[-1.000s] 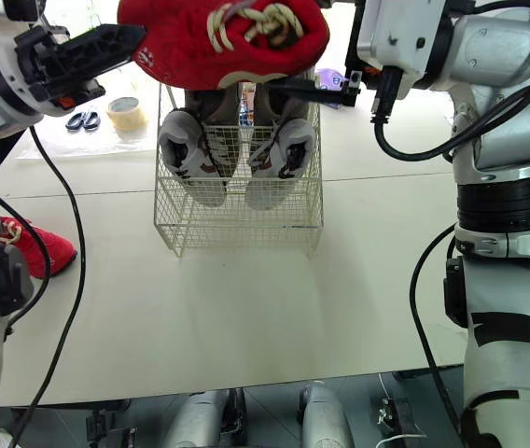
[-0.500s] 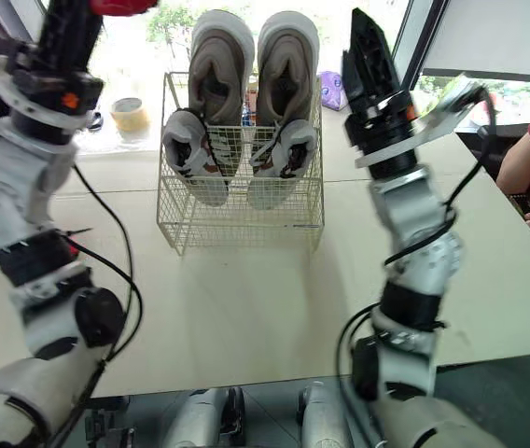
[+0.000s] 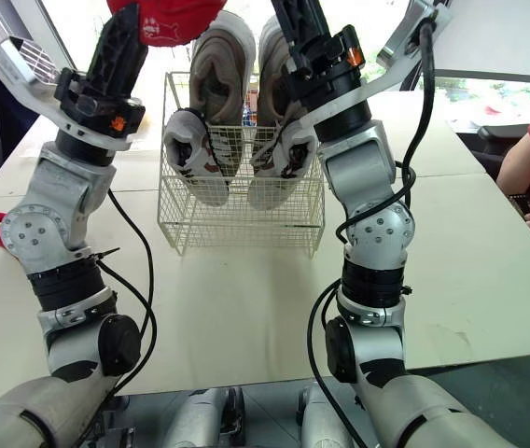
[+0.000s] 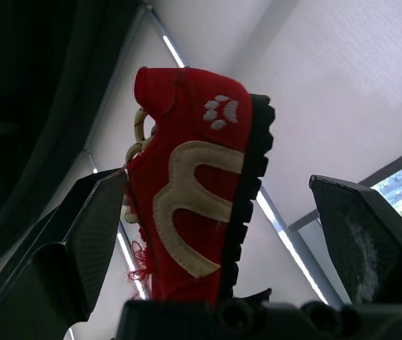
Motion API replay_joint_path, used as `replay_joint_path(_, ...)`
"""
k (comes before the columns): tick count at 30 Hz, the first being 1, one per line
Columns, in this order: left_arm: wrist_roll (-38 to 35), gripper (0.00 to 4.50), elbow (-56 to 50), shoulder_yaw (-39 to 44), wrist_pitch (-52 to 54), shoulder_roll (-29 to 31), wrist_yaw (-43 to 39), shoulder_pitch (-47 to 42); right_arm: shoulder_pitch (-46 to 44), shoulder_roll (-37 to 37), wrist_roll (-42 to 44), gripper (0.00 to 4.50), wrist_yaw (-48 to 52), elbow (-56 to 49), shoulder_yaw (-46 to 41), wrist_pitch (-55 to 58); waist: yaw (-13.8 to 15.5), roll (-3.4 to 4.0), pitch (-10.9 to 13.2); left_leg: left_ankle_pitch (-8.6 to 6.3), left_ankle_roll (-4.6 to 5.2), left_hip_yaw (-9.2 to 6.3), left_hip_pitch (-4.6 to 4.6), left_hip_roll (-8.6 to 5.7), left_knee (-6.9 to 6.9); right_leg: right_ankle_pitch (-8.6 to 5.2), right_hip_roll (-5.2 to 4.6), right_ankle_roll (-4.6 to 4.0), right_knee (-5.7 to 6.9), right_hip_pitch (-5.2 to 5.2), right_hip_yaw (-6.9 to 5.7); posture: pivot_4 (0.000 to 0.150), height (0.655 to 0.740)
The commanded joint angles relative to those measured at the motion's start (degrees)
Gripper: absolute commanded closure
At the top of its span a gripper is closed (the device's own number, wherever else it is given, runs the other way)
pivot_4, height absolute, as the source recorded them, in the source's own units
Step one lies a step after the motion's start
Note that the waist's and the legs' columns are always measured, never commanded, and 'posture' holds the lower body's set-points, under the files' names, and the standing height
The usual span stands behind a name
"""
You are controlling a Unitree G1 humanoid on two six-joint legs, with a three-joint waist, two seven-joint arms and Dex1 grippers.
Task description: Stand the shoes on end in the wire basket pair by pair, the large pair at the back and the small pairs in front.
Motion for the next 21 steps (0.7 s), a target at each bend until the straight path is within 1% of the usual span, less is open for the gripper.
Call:
replay_joint_path(1,-1.8,4.25,-3.1,-1.5,-0.3,1.0,-1.1,0.8,-2.0,-0.7,-0.4,0.07,1.1,-1.1,0.2,0.0,0.0,0.0,0.0,0.0,0.0,0.0,0.0,0.0,0.0,0.0,0.0,0.0,0.0,0.0,0.0,0.15,0.7351)
replay_joint_path(5,-2.6,4.25,-2.7,-2.1,-0.3,2.1,-2.1,2.3,-2.6,-1.7,-0.8,0.07,2.7,-0.2,0.2,0.4,0.0,0.0,0.0,0.0,0.0,0.0,0.0,0.0,0.0,0.0,0.01,0.0,-0.01,0.0,0.0,0.15,0.7351)
replay_joint_path(8,-4.8,4.25,-2.7,-1.9,0.3,3.3,-2.8,3.6,-3.3,-2.2,-0.8,0.07,3.1,0.4,-0.5,0.0,0.0,0.01,0.0,0.0,0.0,0.0,0.0,0.02,-0.01,0.0,0.01,0.0,-0.02,0.0,-0.01,0.15,0.7351)
replay_joint_path(12,-6.5,4.25,-2.5,-1.8,0.5,4.9,-3.4,5.2,-4.8,-2.1,1.7,0.07,3.2,0.6,-1.9,0.3,0.0,0.01,0.0,0.0,0.0,0.0,0.0,0.03,-0.02,0.0,0.01,0.0,-0.04,0.0,-0.01,0.15,0.7351)
replay_joint_path(21,-6.3,4.25,-2.2,-2.6,2.1,10.3,-6.8,7.5,-5.1,-1.8,2.9,0.07,2.5,0.3,-1.6,2.1,-0.1,0.01,0.0,0.0,0.0,0.01,0.0,0.03,-0.06,0.0,0.01,-0.01,-0.06,-0.01,-0.02,0.15,0.7351)
